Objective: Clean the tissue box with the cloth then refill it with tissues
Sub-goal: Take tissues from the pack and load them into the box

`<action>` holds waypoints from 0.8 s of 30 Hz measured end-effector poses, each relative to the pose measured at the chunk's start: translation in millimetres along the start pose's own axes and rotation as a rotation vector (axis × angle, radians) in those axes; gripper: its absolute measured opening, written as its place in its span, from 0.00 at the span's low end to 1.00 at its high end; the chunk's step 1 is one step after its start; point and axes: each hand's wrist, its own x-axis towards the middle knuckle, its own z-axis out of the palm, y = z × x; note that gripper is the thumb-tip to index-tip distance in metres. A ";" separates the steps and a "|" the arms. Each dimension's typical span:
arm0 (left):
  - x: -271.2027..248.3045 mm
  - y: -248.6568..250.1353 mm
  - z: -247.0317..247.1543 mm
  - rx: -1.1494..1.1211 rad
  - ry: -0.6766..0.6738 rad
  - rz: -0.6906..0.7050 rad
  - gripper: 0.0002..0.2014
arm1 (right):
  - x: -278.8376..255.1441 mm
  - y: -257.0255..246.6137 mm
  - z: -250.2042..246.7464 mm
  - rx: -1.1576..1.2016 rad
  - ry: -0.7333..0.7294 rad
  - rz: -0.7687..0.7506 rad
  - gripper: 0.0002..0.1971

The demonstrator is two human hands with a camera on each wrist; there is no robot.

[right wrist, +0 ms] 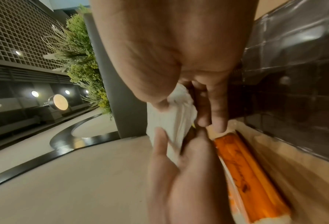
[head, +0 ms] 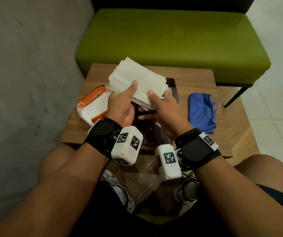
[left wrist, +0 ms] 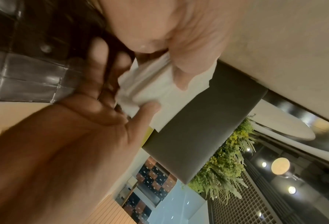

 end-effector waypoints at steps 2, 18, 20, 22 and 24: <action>-0.2 9.1 -9.5 0.047 -0.057 -0.064 0.21 | 4.3 -8.7 -8.9 -0.025 0.028 -0.024 0.16; -1.8 31.4 -20.1 0.447 -0.154 -0.153 0.12 | 17.8 -26.7 -24.3 -0.115 -0.021 0.131 0.29; -1.0 33.0 -20.4 0.460 -0.172 -0.148 0.15 | 18.7 -30.7 -23.9 -0.020 0.000 0.156 0.25; -0.3 34.6 -21.2 0.481 -0.190 -0.147 0.17 | 17.5 -35.1 -23.0 0.054 -0.001 0.216 0.25; 0.3 35.9 -18.6 0.506 -0.202 -0.147 0.18 | 16.9 -37.4 -24.3 0.062 -0.027 0.249 0.29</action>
